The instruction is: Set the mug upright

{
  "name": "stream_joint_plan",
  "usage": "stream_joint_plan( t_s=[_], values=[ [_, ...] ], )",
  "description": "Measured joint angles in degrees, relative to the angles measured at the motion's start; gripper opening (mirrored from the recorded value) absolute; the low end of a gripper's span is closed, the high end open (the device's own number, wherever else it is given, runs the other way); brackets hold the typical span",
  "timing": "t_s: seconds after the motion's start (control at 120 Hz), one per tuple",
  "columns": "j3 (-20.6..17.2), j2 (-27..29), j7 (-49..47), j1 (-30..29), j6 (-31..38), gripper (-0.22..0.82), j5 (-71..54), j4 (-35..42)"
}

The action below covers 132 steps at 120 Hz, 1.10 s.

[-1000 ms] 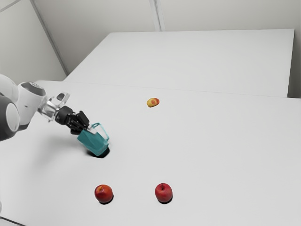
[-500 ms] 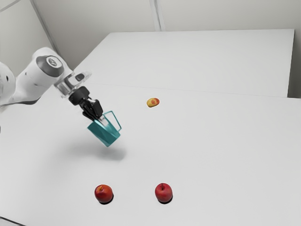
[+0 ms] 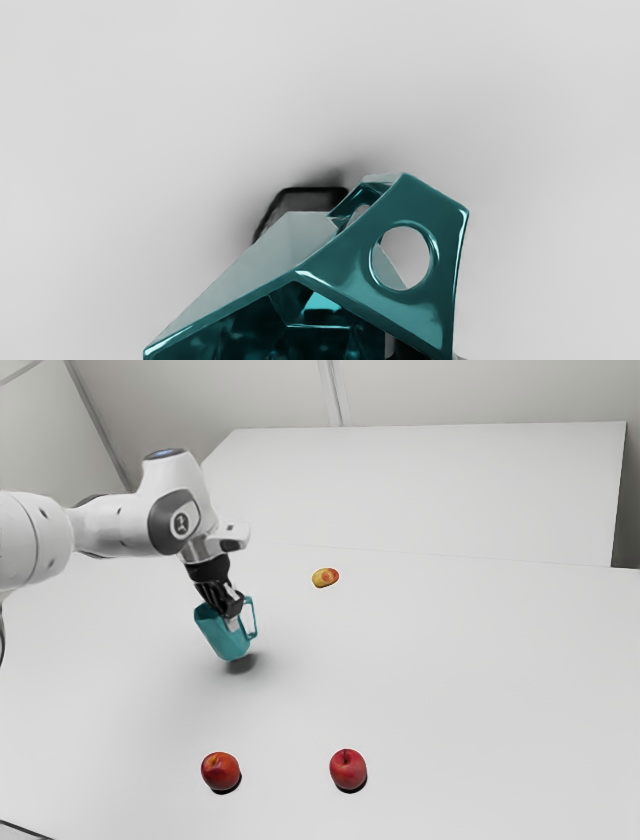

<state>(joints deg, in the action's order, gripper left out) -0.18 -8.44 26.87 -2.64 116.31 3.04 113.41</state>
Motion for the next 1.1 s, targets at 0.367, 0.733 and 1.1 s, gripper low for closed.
stream_joint_plan(
  t_s=[0.367,0.733,1.1],
  values=[
    [-0.67,-0.69,-5.37,-0.05,11.49,-0.02,-2.12,5.93],
    [-0.82,2.79,-8.32,-0.10,10.62,0.49,-1.52,5.37],
    [-0.79,2.86,-9.91,0.04,-6.99,0.58,0.56,-14.55]
  ],
)
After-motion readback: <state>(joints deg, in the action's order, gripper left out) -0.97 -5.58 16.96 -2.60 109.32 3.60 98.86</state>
